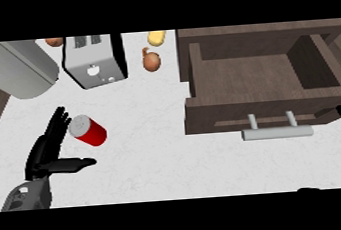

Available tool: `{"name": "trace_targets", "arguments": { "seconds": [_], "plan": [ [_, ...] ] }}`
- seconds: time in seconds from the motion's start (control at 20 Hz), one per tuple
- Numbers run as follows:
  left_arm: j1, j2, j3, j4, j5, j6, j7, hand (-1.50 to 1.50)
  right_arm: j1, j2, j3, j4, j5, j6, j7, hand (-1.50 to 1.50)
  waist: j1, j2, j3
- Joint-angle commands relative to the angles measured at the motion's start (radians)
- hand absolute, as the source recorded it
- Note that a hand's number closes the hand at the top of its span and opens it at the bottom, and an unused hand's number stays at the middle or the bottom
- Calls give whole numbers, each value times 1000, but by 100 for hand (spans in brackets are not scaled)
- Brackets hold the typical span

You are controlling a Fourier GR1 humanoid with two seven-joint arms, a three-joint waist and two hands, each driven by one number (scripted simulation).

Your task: Pick up the can, place it into the drawer and close the drawer

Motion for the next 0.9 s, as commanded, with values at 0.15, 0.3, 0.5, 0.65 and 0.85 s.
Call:
{"name": "trace_targets", "arguments": {
  "seconds": [0.15, 0.3, 0.5, 0.65, 0.85],
  "plan": [
    [-128, 18, 12, 219, -20, 17, -99, -150, -37, 23, 20, 41, 47, -24, -21, -150, -3, 2, 0],
    [-54, -1, -8, 151, -18, 33, -99, -150, 102, 32, 10, -51, 9, 35, -45, -150, -2, -1, 0],
    [-193, 29, 15, 305, -17, 26, -117, -150, 21, -11, -32, 13, -8, 44, -29, -150, -6, 2, 0],
    [-183, 19, 1, 295, -20, 38, -109, -150, 89, 33, 16, -45, 9, 35, -19, -150, -6, 1, 0],
    [-223, 18, 8, 375, -12, 26, -150, -150, 15, 25, 10, -61, 13, 8, 40, -150, -6, 2, 0]
  ]
}}
